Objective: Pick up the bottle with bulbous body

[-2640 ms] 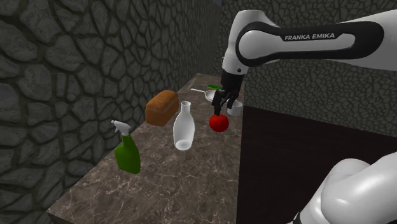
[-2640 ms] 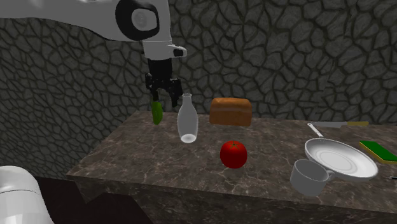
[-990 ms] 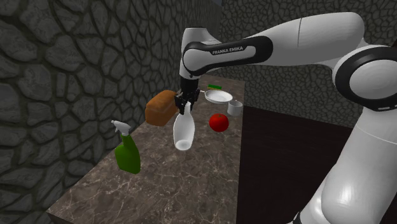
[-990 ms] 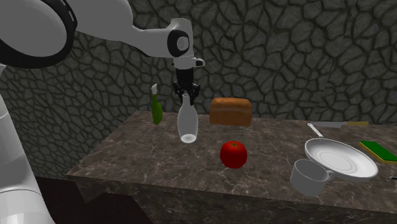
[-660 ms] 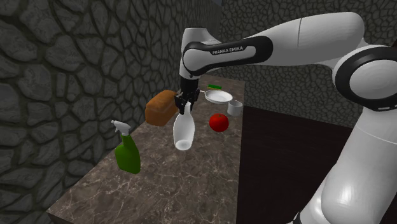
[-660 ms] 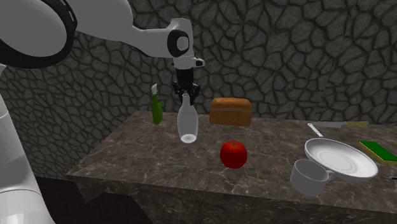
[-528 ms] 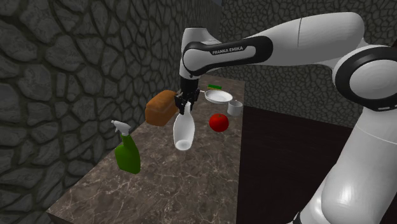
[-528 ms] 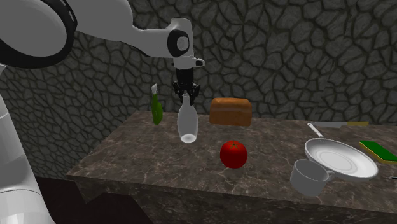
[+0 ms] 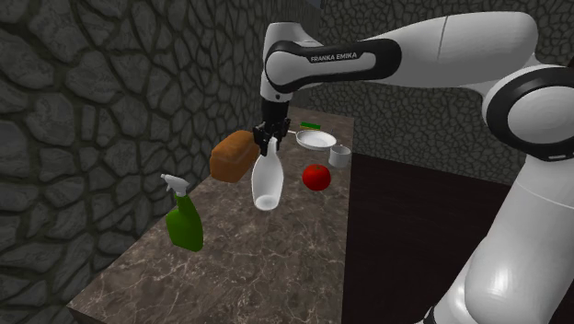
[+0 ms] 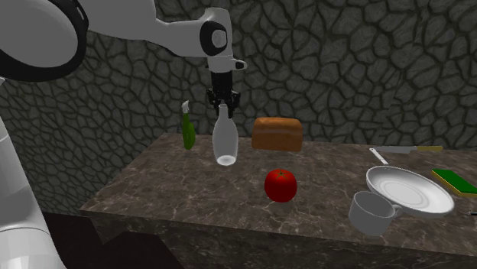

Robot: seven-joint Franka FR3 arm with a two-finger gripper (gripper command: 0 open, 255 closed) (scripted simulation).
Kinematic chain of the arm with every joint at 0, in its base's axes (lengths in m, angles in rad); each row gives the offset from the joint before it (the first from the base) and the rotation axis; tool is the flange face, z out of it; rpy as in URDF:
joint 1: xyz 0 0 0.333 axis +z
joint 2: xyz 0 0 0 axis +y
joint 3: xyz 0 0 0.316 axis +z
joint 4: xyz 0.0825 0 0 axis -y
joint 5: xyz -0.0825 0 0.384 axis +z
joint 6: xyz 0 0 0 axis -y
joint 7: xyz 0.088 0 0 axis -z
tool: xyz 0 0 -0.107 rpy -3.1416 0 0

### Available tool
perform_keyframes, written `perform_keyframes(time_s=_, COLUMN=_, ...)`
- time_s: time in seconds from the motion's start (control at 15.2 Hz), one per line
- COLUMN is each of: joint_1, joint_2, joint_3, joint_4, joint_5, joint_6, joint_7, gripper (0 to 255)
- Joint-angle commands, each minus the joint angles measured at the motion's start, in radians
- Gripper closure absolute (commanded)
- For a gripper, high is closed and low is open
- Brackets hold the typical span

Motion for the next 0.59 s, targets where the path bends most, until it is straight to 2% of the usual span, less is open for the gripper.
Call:
perform_keyframes(time_s=0.0, joint_1=0.001, joint_2=0.0, joint_3=0.001, joint_4=0.031, joint_5=0.0, joint_6=-0.03, joint_7=0.001, gripper=255)
perform_keyframes(time_s=0.4, joint_1=0.003, joint_2=0.007, joint_3=0.002, joint_4=0.12, joint_5=-0.001, joint_6=-0.113, joint_7=0.001, gripper=255)
perform_keyframes(time_s=0.53, joint_1=0.003, joint_2=0.007, joint_3=0.002, joint_4=0.122, joint_5=-0.001, joint_6=-0.115, joint_7=0.001, gripper=255)
